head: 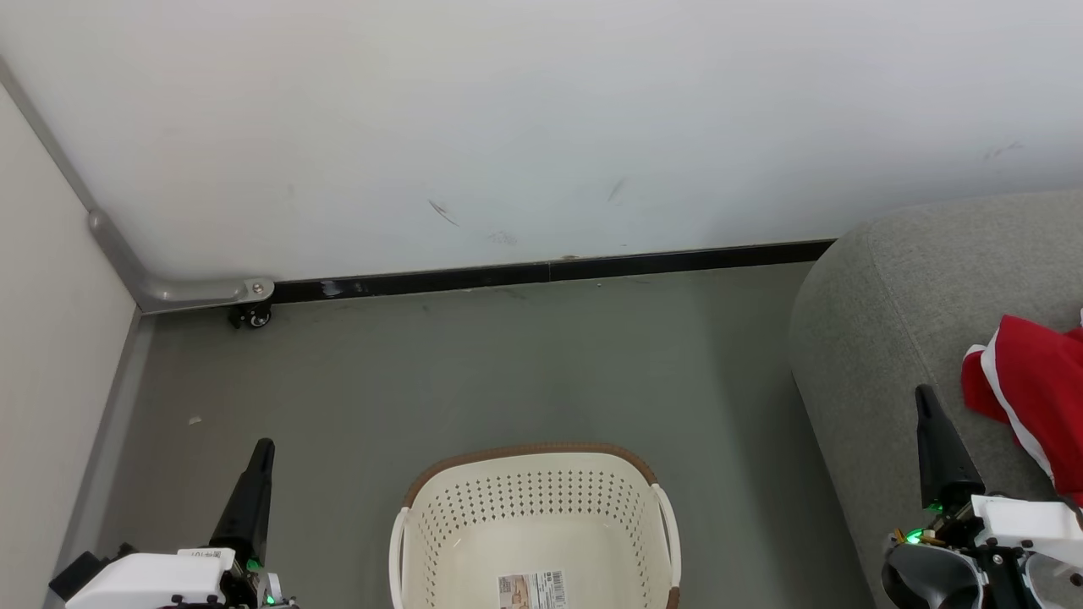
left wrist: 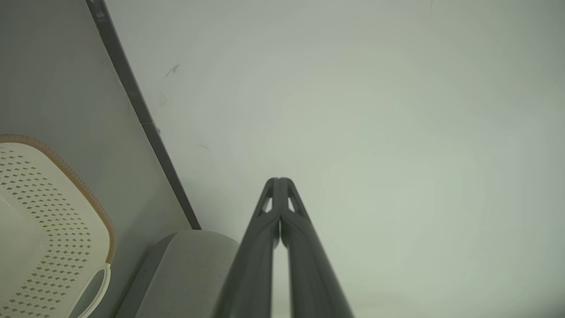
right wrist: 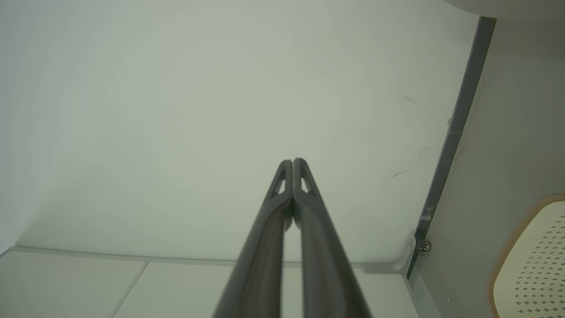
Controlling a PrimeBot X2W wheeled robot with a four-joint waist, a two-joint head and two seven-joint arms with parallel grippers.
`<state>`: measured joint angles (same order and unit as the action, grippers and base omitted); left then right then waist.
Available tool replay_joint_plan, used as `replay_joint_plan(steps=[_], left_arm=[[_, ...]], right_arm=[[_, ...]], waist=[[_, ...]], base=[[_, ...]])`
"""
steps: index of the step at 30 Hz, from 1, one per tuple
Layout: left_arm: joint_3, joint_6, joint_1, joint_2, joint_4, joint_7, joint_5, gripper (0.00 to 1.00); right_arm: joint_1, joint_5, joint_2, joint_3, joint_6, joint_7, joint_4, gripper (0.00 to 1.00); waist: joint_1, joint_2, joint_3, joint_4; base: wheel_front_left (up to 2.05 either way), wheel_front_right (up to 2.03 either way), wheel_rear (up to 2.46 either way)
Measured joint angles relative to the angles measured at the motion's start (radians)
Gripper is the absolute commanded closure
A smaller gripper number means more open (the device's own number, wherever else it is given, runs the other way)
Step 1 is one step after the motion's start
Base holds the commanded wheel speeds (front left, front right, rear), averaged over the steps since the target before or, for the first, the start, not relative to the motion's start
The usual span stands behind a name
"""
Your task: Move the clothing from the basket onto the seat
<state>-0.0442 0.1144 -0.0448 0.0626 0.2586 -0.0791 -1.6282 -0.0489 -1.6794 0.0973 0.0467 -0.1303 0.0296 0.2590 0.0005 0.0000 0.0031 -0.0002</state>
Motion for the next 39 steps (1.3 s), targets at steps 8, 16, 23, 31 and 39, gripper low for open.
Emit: replay_joint_plan(steps=[8,16,23,31,39], left_arm=[[0.000,0.000,0.000,0.000,0.005,0.000,0.000,1.00],[-0.001,0.000,-0.001,0.000,0.009,0.000,0.000,1.00],[-0.001,0.002,-0.002,0.000,0.011,0.000,0.000,1.00],[-0.002,0.002,-0.003,0.000,0.014,0.000,0.000,1.00],[-0.002,0.002,-0.003,-0.001,0.016,0.000,0.000,1.00]], right_arm=[[-0.003,0.000,0.000,0.001,0.000,0.007,0.001,1.00],[-0.012,0.000,0.000,0.002,0.000,0.007,0.003,1.00],[-0.012,0.000,0.000,0.003,0.000,0.007,0.003,1.00],[-0.012,0.000,0.000,0.004,0.000,0.007,0.003,1.00],[-0.012,0.000,0.000,0.005,0.000,0.007,0.004,1.00]], waist=[[-0.0001,0.0000,0.000,0.000],[-0.0001,0.0000,0.000,0.000],[-0.0001,0.0000,0.000,0.000],[-0.0002,0.0000,0.000,0.000],[-0.0003,0.0000,0.000,0.000]], base=[[0.00,0.00,0.00],[0.00,0.00,0.00],[0.00,0.00,0.00],[0.00,0.00,0.00],[0.00,0.00,0.00]])
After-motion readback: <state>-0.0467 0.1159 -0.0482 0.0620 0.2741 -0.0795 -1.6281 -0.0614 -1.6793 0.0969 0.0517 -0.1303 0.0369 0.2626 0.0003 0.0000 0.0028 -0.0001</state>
